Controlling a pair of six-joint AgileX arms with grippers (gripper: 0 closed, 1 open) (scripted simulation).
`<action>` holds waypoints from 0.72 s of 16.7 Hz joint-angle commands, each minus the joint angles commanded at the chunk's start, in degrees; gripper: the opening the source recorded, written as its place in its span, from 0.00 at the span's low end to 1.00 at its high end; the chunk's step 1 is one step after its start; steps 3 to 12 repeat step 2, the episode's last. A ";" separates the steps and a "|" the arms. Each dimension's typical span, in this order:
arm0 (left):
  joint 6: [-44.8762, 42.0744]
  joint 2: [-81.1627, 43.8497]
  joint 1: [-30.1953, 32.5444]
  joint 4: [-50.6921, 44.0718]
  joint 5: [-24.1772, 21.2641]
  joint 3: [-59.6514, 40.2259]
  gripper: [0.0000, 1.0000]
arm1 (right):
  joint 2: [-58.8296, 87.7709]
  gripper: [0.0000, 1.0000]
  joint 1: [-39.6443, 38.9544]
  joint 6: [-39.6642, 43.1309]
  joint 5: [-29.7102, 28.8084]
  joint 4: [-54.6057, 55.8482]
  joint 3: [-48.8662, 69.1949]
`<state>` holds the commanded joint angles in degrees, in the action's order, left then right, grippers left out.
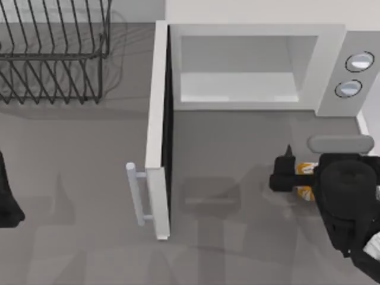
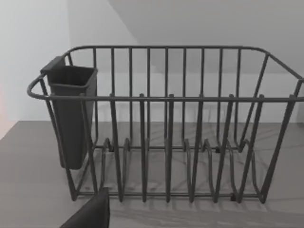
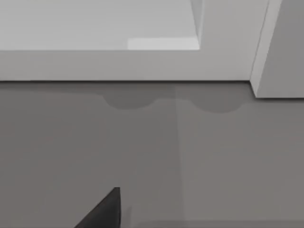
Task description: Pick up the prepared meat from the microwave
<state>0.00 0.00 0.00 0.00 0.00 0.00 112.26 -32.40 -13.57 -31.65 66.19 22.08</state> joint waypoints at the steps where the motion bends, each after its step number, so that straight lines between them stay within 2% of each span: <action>1: 0.00 0.00 0.00 0.00 0.00 0.00 1.00 | 0.00 1.00 0.00 0.00 0.00 0.00 0.00; 12: 0.00 0.00 0.00 0.00 0.00 0.00 1.00 | 0.00 1.00 0.00 0.00 0.00 0.00 0.00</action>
